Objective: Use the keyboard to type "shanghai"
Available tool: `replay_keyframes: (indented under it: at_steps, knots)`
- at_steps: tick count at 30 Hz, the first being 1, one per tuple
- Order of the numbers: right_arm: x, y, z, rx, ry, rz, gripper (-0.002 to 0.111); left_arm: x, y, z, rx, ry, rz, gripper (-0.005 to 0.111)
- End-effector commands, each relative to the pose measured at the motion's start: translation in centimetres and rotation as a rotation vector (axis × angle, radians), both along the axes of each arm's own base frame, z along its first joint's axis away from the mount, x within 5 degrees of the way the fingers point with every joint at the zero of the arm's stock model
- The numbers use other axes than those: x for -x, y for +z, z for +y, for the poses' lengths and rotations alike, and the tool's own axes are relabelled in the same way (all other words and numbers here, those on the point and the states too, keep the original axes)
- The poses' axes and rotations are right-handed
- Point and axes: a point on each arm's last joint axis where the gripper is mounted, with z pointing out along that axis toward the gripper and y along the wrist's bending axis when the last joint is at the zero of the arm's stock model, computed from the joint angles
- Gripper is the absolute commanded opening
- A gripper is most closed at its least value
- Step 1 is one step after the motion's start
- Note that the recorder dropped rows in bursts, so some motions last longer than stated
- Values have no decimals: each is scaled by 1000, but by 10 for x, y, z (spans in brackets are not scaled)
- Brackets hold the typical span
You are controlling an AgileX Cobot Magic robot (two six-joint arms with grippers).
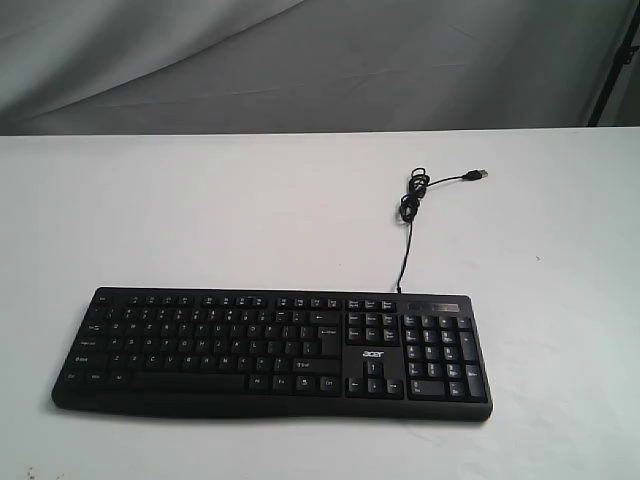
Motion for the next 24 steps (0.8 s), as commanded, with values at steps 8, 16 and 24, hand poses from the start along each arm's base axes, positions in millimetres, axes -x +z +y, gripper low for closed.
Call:
replay_keyframes:
  at_steps: [8,16,24]
  knots:
    - [0,-1,-1,12,-8,-2,0,0,0,0,9,-7,-7,0]
    - [-2,29,-1,34,-13,-336,0,0,0,0,9,-7,-7,0]
    - [6,59,-1,41,-18,-673,0,0,0,0,9,-7,-7,0]
